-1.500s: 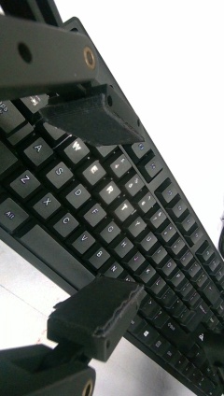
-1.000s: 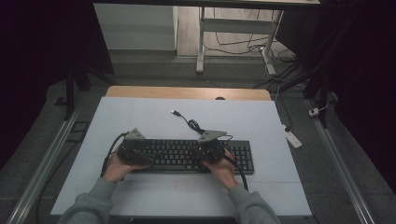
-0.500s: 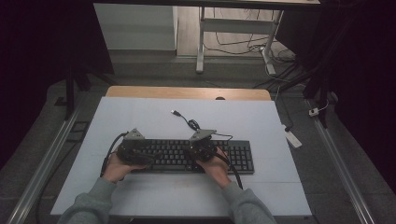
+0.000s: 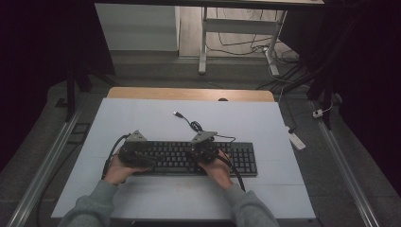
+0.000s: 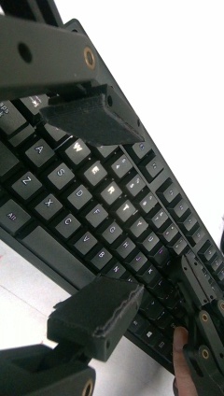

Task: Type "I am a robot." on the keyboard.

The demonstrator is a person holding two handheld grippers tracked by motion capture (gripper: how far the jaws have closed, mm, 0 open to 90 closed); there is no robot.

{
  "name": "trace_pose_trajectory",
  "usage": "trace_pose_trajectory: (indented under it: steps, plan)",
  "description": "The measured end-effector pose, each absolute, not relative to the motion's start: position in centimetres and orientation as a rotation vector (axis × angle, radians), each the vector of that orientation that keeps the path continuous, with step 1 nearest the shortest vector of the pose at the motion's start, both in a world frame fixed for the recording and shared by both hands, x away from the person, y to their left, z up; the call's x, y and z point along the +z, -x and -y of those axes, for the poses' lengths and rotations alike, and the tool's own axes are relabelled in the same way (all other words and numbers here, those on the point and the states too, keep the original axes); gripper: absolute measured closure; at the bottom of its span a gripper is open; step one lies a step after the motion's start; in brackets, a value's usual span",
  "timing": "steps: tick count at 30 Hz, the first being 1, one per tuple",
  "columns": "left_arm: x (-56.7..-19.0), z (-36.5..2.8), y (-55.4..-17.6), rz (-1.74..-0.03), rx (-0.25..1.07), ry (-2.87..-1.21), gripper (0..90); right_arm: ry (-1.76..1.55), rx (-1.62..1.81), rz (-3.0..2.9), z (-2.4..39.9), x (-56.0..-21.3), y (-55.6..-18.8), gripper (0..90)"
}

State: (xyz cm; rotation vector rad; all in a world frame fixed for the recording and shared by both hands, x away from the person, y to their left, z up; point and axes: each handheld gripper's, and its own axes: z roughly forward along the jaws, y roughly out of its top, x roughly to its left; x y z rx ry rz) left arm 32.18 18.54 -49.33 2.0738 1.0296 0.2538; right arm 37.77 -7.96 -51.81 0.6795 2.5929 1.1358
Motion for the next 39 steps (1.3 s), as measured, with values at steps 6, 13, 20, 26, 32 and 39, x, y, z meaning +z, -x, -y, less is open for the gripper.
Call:
trace_pose_trajectory:
  steps: [6,13,20,26,32,39]
  plan:
    - [-49.3,-18.7,-32.2,-1.031,0.256,-2.068,24.3,-0.668,1.179,-2.563,8.3,-51.2,-37.6,89.5]
    - [-49.3,-18.8,-32.2,-1.036,0.263,-2.059,24.3,-0.686,1.249,-2.510,10.2,-49.7,-36.9,89.5]
    - [-49.3,-18.7,-32.2,-1.037,0.274,-2.057,24.5,-0.709,1.261,-2.484,13.1,-49.3,-36.0,79.9]
    - [-49.2,-18.6,-32.1,-1.040,0.288,-2.047,25.7,-0.742,1.256,-2.465,15.6,-49.3,-35.1,68.5]
    - [-49.2,-18.7,-32.2,-1.052,0.296,-2.032,27.8,-0.774,1.278,-2.432,17.7,-49.5,-34.2,62.0]
    - [-49.2,-18.7,-32.2,-1.060,0.296,-2.019,30.5,-0.780,1.287,-2.419,19.1,-49.6,-33.5,58.9]
